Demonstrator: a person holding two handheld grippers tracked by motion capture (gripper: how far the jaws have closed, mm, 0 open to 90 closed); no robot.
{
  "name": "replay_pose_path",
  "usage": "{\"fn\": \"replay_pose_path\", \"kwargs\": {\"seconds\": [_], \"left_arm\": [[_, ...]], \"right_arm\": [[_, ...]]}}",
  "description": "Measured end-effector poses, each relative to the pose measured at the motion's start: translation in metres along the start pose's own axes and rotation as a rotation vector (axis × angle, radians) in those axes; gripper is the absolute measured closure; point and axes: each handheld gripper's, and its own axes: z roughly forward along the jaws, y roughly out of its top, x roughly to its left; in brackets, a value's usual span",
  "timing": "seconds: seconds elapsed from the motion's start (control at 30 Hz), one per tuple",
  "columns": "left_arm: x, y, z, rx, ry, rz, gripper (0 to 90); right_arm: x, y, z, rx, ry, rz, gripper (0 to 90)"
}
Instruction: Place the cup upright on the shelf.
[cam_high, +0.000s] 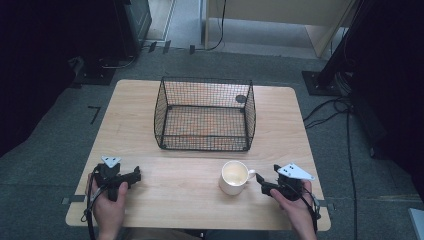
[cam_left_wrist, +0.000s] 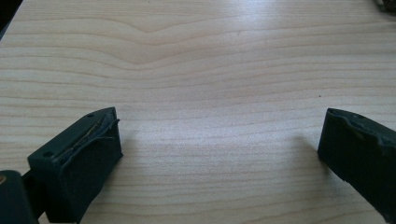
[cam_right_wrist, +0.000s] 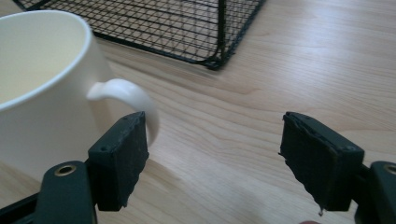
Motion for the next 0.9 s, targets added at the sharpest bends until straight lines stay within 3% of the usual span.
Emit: {"fn": "replay_pose_path", "kwargs": {"seconds": [0.2, 0.3, 0.4, 0.57, 0.77, 0.9], "left_arm": [[0.000, 0.000, 0.000, 0.000, -0.002, 0.002, 0.0], [0.000, 0.000, 0.000, 0.001, -0.003, 0.002, 0.0], [0.000, 0.000, 0.000, 0.001, -0.003, 0.003, 0.0], [-0.001, 0.000, 0.000, 0.001, -0.004, 0.004, 0.0], [-0.002, 0.000, 0.000, 0.000, -0.006, 0.006, 0.0], [-0.002, 0.000, 0.000, 0.000, -0.006, 0.006, 0.0]], "right_arm": [[0.007, 0.000, 0.004, 0.000, 0.044, -0.022, 27.2], [0.012, 0.001, 0.009, -0.007, 0.081, -0.059, 30.5], [0.016, 0.001, 0.011, -0.004, 0.081, -0.085, 34.5], [0.018, 0.001, 0.012, -0.011, 0.111, -0.083, 37.3], [0.026, 0.000, 0.013, -0.011, 0.178, -0.111, 37.2], [0.031, 0.001, 0.015, -0.004, 0.233, -0.111, 43.7]]}}
